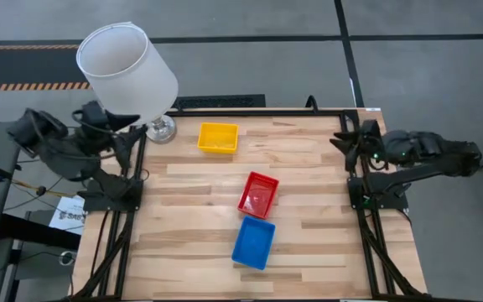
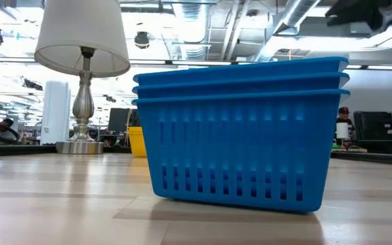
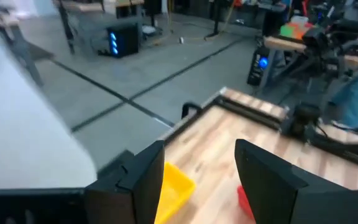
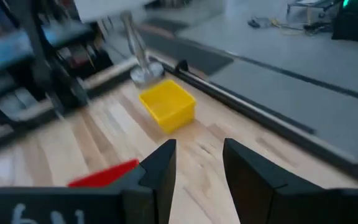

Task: Stack baskets by color
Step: Return to Home Position

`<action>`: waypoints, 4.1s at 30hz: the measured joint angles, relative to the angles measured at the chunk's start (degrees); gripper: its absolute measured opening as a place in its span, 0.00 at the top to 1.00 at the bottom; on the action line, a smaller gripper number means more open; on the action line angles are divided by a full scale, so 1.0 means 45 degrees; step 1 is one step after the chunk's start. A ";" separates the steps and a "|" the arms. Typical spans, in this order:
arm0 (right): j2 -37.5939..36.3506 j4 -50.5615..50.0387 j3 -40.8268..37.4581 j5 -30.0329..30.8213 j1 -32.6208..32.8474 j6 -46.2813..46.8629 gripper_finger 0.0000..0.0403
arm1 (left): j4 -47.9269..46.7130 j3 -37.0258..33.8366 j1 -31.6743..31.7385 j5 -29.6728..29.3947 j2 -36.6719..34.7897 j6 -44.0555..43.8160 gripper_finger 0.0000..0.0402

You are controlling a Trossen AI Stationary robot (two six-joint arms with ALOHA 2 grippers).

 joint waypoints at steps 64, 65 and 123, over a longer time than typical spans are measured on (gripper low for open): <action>-0.6101 1.1235 -1.1272 0.1102 -0.0377 -0.2057 0.61 | 1.7692 -2.1732 -0.2815 1.4466 -1.3121 0.9245 0.54; -0.6101 1.1238 -1.1272 0.1102 -0.0377 -0.2057 0.61 | 1.7705 -2.1732 -0.2815 1.4210 -1.3121 0.9265 0.54; -0.6101 1.1250 -1.1282 0.1102 -0.0377 -0.2057 0.61 | 1.7769 -2.1746 -0.2815 1.3661 -1.3121 0.9343 0.54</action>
